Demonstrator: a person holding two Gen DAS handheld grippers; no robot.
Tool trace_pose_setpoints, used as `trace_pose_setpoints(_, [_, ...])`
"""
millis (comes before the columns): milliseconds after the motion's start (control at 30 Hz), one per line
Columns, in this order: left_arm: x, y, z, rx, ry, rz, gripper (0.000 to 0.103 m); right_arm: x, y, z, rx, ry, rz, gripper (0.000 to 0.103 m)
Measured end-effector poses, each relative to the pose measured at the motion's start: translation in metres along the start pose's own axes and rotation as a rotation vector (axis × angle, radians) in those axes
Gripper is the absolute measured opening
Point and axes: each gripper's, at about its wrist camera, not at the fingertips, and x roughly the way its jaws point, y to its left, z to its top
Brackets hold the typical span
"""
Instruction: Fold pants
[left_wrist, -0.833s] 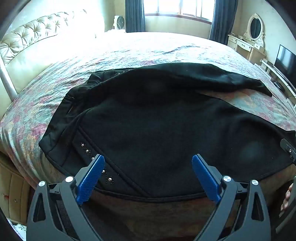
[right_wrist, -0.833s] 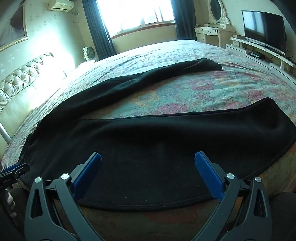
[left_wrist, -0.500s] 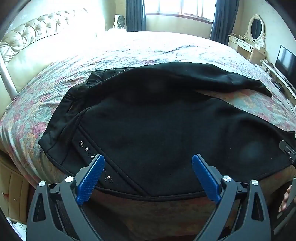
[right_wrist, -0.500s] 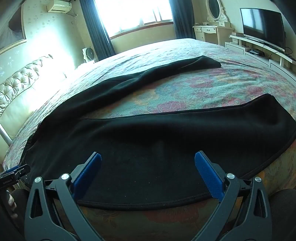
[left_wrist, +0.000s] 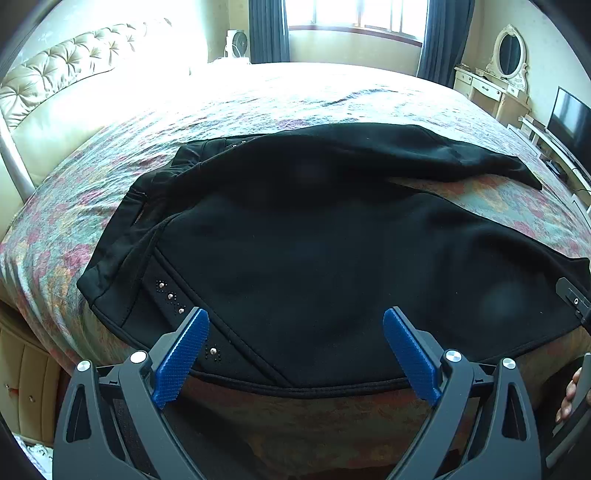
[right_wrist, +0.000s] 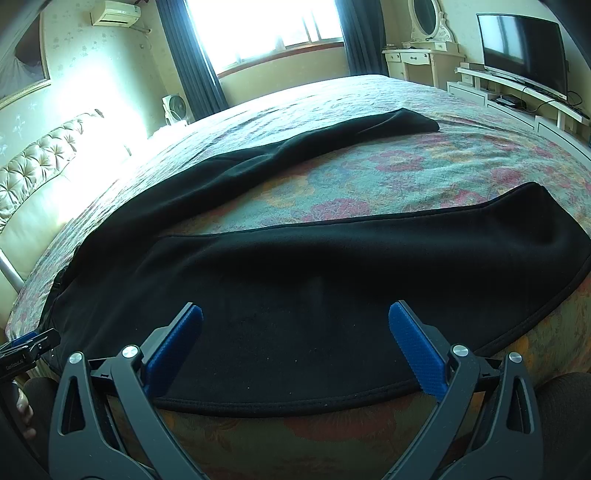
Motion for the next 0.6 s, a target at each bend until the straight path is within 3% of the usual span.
trace_pose_setpoints(600, [0.0004, 0.0008, -0.0012, -0.007, 0.007, 0.005, 0.094, 0.0008, 0.0002, -0.0026, 0.002, 0.013, 0.002, 0.101])
